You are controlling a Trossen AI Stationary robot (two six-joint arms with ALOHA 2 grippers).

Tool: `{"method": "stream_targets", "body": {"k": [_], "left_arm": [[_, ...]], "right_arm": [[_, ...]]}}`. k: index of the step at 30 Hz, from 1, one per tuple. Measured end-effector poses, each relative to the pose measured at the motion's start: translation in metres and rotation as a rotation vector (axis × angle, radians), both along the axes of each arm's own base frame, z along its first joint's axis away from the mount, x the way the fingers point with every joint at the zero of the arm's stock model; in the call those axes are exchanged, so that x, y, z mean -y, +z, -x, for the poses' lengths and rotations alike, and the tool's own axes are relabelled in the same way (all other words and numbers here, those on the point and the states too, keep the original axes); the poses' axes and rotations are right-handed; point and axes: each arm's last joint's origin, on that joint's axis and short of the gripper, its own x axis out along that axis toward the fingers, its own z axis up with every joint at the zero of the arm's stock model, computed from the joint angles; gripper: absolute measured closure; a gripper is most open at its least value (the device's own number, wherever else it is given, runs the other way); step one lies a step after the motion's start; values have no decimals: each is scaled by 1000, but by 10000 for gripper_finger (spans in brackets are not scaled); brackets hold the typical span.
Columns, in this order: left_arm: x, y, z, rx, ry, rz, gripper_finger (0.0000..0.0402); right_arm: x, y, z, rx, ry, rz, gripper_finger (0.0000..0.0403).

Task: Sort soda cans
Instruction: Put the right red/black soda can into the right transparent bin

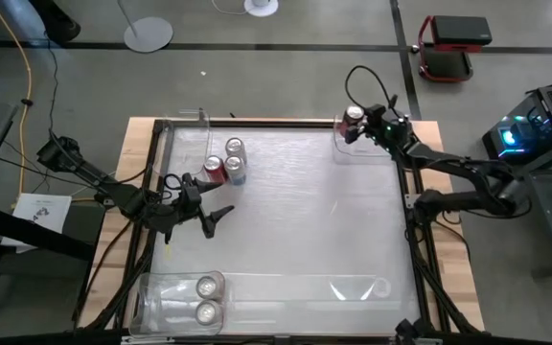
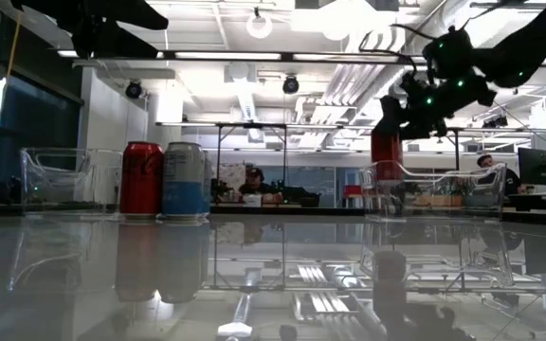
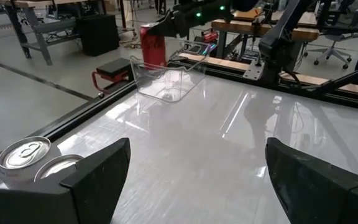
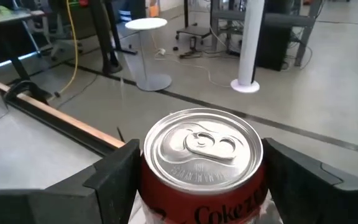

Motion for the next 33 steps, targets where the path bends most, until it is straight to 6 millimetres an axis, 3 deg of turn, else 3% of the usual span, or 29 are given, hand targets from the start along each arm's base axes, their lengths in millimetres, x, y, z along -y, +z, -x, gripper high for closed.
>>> {"method": "stream_targets", "body": {"k": [16,33], "left_arm": [[0,0,0,2,2,3,53],[0,0,0,3,2,3,53]], "right_arm": [[25,-50,-19,-51,15,-72,116],[28,-58,-22,-60,34,-76,106]]}}
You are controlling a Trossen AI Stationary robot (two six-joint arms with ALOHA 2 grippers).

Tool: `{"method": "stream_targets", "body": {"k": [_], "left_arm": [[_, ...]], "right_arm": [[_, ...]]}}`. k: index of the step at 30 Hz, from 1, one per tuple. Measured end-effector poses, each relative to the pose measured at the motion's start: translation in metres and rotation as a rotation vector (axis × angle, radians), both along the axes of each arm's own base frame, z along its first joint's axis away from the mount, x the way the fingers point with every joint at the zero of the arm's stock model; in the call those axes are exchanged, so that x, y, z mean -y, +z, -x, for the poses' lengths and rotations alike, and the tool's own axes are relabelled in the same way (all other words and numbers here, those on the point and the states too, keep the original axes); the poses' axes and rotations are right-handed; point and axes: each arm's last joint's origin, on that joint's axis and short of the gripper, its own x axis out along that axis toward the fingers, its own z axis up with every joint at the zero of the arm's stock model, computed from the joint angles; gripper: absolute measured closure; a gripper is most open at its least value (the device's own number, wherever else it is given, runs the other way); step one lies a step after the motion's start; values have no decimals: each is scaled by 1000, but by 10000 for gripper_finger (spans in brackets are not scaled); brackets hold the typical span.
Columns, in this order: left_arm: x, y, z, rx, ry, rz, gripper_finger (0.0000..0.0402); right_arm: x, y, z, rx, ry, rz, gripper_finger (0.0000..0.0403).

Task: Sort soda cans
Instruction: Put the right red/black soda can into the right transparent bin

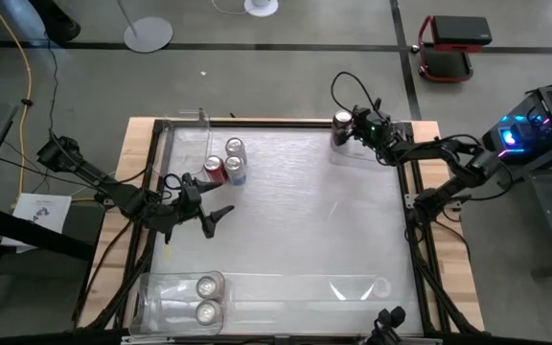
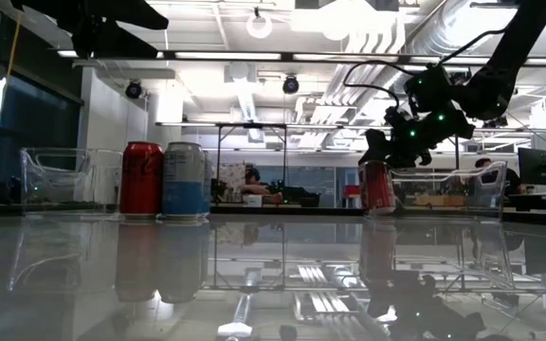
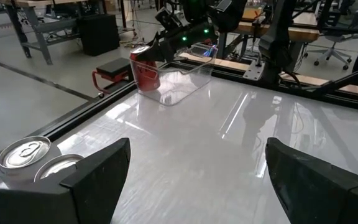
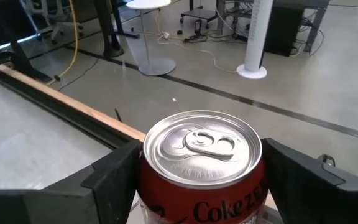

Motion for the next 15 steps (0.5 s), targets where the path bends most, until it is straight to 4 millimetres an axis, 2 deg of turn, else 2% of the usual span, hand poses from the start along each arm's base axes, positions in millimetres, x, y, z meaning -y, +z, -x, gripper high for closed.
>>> {"method": "stream_targets", "body": {"k": [15], "left_arm": [[0,1,0,7,-2,6,53]], "right_arm": [[-3,-6,0,-92,125,-9,71]]}}
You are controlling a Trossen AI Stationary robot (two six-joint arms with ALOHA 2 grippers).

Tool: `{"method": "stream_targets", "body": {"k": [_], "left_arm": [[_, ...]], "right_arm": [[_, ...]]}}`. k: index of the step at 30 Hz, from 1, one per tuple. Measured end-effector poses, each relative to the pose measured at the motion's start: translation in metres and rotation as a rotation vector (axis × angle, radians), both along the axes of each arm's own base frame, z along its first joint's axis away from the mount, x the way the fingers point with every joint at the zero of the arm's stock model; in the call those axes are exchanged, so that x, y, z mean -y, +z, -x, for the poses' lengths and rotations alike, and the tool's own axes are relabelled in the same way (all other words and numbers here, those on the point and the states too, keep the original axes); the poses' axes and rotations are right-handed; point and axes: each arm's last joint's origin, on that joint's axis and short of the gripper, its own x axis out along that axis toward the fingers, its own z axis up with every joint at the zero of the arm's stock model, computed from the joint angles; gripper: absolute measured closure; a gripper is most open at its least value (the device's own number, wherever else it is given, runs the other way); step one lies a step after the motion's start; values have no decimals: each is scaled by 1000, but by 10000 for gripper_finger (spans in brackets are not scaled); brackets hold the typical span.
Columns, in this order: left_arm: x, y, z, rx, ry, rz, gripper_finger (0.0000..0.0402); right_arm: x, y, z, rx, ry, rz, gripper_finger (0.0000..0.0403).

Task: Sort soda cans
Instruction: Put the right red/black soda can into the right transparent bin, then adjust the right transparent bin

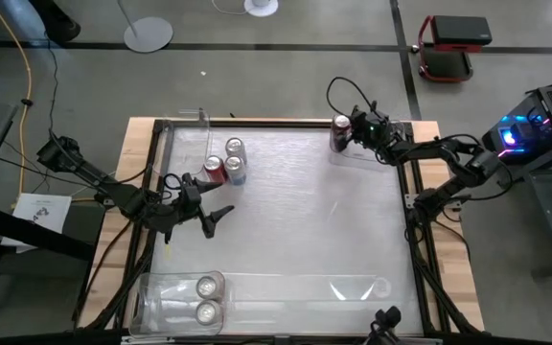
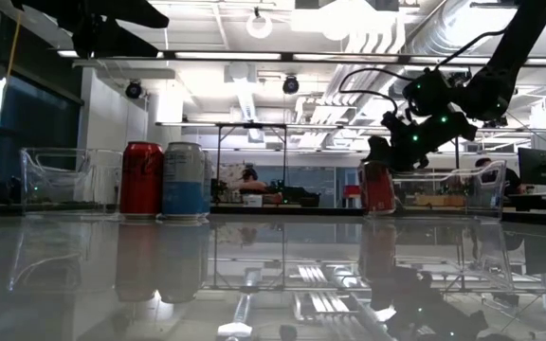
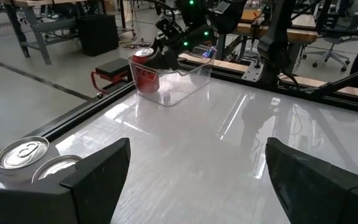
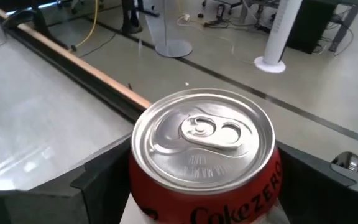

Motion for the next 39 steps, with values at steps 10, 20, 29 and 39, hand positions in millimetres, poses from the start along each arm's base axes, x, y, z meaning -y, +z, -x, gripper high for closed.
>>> {"method": "stream_targets", "body": {"k": [10,20,29,39], "left_arm": [[0,1,0,10,-2,6,53],[0,2,-1,20,-2,11,53],[0,2,-1,19,-2,11,53],[0,2,-1,19,-3,10,53]], "right_arm": [[-2,-1,1,-57,12,13,70],[-4,23,6,-21,-30,122,70],[-15,46,15,-21,-35,161,70],[-88,75,22,-91,186,43,79]]}}
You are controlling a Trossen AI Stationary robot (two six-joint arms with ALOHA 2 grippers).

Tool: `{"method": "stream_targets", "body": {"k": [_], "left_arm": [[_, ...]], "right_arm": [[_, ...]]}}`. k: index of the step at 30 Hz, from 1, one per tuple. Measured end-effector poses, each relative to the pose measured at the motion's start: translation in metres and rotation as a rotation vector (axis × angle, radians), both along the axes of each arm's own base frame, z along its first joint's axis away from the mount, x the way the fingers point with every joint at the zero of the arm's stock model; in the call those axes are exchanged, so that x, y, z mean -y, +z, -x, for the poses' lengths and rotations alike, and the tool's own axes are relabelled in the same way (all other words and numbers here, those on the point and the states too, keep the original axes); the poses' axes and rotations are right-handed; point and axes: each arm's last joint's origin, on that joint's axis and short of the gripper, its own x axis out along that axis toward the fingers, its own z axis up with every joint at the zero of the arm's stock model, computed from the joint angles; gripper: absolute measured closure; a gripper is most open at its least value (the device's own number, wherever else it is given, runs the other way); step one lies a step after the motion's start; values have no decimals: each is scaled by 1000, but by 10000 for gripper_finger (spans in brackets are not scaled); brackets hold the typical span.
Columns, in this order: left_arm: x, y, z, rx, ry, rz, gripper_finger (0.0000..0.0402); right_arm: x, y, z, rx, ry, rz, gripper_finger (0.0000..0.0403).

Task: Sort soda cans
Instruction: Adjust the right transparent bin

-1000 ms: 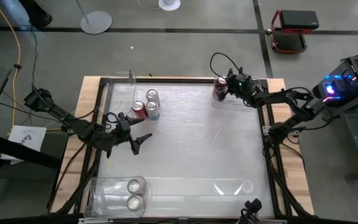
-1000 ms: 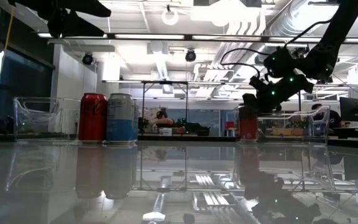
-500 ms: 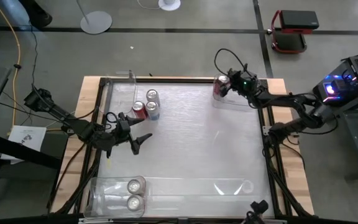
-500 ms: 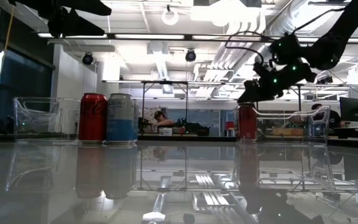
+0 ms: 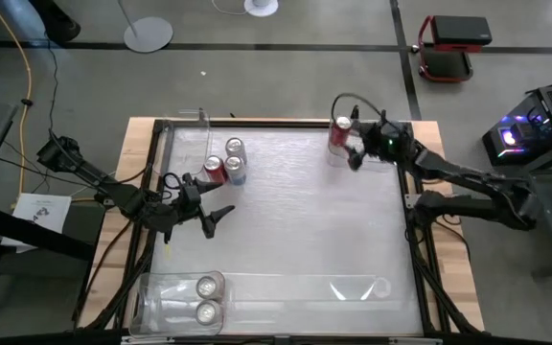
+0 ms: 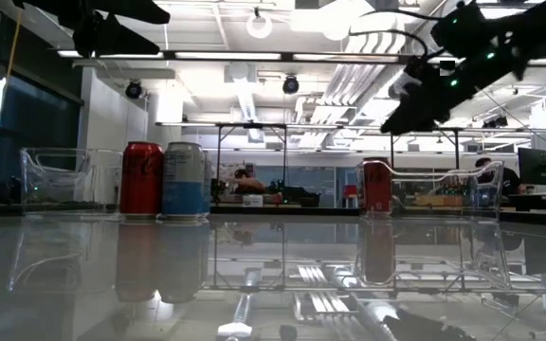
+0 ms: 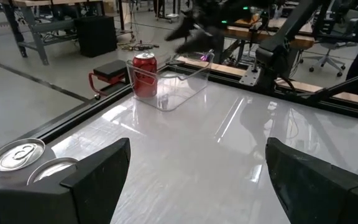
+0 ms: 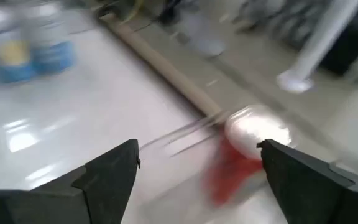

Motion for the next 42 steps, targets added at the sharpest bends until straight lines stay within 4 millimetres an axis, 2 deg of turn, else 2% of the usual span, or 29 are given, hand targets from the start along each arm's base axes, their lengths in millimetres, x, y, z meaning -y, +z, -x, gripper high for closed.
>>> {"method": "stream_targets", "body": {"k": [4,8,17,26,31,36,39,42], "left_arm": [[0,0,0,-3,-1,-7,53],[0,0,0,-10,-2,-22,53],[0,0,0,-16,-5,-31,53],[0,0,0,-20,-9,-38,53],[0,0,0,-20,-8,-38,53],[0,0,0,-19,-8,-36,53],[0,0,0,-15,-7,-31,53],[0,0,0,-15,-7,-30,53]], "right_arm": [[-32,-11,0,-78,78,-211,112],[-45,-24,4,-211,-16,-285,164],[-35,-41,14,-359,-272,-335,262],[-22,-51,21,-435,-491,-294,300],[-24,-49,20,-427,-468,-297,304],[-33,-28,14,-363,-406,-310,304],[-38,-20,4,-289,-236,-387,304],[-40,-26,-8,-241,-76,-399,304]]}}
